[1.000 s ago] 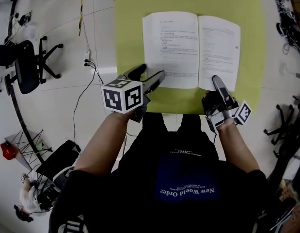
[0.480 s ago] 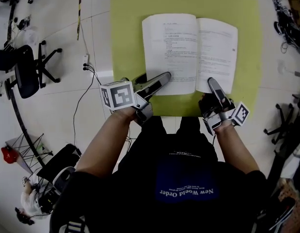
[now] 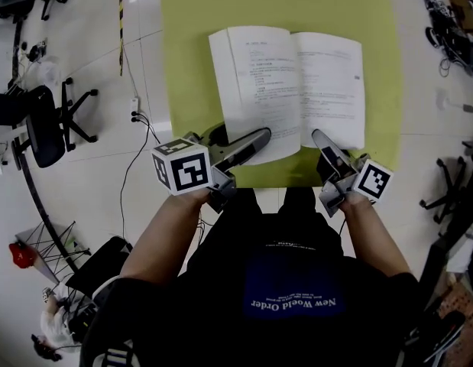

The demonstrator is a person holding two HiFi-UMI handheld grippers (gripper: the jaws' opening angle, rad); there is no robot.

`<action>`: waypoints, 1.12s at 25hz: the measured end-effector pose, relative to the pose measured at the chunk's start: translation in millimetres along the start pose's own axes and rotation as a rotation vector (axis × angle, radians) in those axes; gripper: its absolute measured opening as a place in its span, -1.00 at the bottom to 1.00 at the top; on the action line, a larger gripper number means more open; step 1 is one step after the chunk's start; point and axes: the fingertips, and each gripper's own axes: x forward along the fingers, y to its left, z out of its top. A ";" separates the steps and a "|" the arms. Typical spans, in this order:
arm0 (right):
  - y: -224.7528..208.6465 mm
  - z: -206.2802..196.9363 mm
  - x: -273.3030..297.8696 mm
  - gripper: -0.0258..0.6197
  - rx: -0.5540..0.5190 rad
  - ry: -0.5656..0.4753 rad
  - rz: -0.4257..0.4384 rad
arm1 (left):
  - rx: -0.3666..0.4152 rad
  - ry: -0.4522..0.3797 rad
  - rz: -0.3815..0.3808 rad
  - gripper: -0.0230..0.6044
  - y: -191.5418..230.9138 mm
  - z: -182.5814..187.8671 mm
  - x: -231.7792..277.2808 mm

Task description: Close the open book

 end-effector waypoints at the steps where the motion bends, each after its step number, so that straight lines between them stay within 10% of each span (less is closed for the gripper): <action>1: 1.0 -3.9 -1.1 -0.67 -0.045 0.040 -0.018 | 0.024 0.005 0.007 0.09 -4.5 1.3 -1.5; 5: 4.7 -8.5 -8.4 -0.54 -0.193 0.143 -0.066 | 0.152 0.039 0.034 0.09 -24.3 6.2 -4.4; 15: -11.5 0.3 -18.2 -0.65 -0.136 0.103 -0.100 | 0.248 0.048 -0.078 0.09 -82.0 19.2 34.2; 21: -30.9 -20.1 -22.7 -0.73 0.162 0.133 -0.148 | 0.371 0.120 -0.210 0.09 -129.7 28.2 96.4; 28: -28.8 -15.4 -28.1 -0.77 0.464 0.084 0.067 | 0.387 0.290 -0.333 0.09 -157.4 -8.5 180.0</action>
